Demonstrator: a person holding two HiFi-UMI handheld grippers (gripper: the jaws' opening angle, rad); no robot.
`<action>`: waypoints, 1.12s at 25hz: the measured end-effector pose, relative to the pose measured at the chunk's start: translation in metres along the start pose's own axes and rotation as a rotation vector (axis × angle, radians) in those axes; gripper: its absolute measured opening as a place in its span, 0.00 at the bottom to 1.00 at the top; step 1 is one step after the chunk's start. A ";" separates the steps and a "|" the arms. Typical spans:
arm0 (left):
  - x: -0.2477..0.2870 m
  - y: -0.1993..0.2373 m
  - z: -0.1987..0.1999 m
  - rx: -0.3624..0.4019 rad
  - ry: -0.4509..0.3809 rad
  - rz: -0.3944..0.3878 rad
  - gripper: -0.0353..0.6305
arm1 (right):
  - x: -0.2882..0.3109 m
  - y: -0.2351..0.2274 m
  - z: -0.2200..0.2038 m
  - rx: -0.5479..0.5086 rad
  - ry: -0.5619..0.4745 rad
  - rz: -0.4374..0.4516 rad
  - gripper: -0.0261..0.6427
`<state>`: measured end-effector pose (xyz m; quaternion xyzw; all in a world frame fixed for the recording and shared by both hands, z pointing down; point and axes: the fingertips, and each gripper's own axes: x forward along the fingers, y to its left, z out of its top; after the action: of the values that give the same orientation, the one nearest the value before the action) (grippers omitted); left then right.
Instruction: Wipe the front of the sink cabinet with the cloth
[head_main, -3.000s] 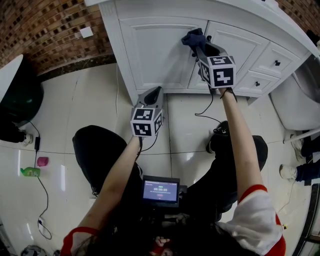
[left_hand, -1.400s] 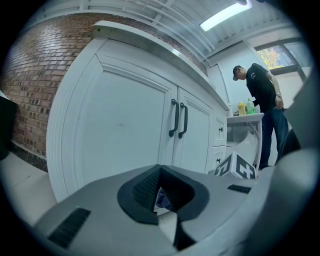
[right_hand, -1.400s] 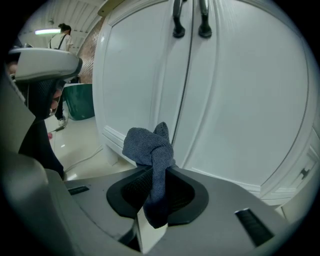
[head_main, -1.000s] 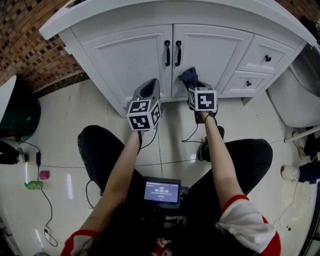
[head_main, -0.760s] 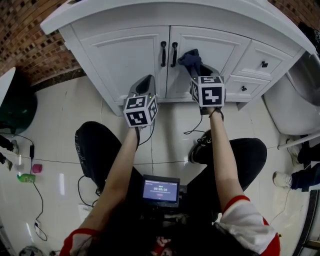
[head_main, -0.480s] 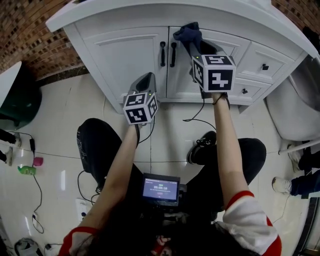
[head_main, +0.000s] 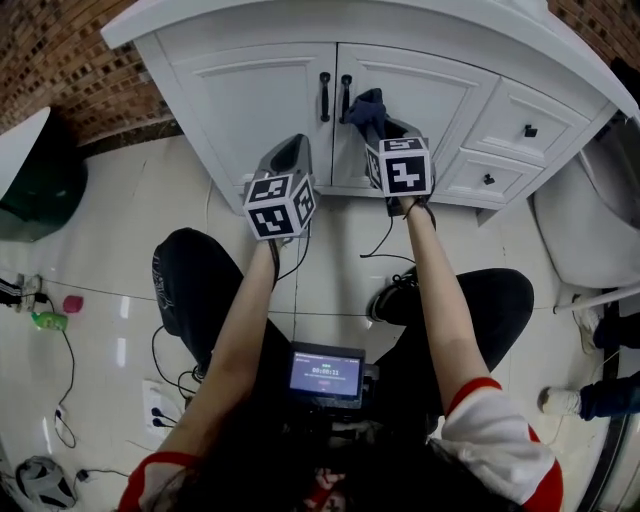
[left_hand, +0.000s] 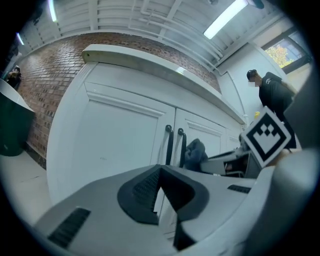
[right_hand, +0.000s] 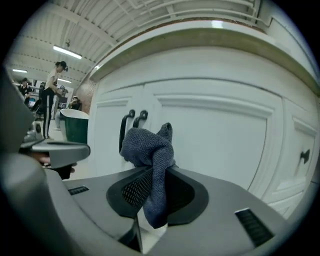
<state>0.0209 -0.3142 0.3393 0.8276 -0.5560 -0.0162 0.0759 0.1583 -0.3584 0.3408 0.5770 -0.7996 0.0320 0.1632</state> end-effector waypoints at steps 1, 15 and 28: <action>-0.001 0.000 -0.002 -0.004 0.000 0.006 0.11 | 0.005 0.002 -0.014 0.008 0.019 0.009 0.17; 0.004 -0.022 -0.025 0.099 0.072 -0.009 0.11 | 0.065 0.047 -0.192 -0.050 0.329 0.129 0.18; 0.022 -0.037 -0.042 0.158 0.124 -0.128 0.11 | 0.087 0.051 -0.237 -0.021 0.465 0.126 0.18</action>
<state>0.0679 -0.3169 0.3766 0.8642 -0.4957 0.0742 0.0434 0.1395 -0.3639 0.5976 0.5014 -0.7752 0.1656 0.3467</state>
